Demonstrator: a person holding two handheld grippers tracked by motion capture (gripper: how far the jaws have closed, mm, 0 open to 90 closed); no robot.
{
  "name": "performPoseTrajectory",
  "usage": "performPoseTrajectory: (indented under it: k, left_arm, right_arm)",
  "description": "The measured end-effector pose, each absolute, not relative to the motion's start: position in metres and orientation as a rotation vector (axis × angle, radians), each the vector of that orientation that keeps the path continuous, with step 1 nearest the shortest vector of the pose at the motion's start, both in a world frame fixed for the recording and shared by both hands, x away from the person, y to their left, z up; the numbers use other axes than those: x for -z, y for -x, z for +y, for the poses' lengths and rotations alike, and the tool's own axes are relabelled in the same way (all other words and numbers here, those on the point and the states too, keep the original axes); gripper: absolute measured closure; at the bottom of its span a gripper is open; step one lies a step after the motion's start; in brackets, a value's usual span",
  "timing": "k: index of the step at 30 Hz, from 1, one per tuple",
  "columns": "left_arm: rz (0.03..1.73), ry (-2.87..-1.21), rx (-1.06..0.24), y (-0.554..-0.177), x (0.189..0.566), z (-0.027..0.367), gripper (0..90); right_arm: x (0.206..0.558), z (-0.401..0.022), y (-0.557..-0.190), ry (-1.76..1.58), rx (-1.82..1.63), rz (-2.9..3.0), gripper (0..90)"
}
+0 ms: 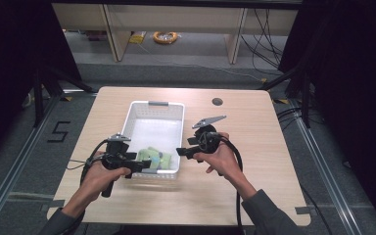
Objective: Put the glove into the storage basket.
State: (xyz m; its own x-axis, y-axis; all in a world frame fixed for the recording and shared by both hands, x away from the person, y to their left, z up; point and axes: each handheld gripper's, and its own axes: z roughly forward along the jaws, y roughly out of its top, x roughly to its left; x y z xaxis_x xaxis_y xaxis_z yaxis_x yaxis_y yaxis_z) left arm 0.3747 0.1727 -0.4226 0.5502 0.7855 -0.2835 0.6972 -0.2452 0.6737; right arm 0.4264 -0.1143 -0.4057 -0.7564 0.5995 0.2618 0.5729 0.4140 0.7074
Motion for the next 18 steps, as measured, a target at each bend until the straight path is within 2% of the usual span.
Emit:
performPoseTrajectory:
  k: [18]
  left_arm:
    - [1.104, -1.967, -0.084, -0.338, 0.423, 0.151, 28.2]
  right_arm:
    - [0.406, -0.164, -0.401, -1.07, -1.341, 2.536, 34.7]
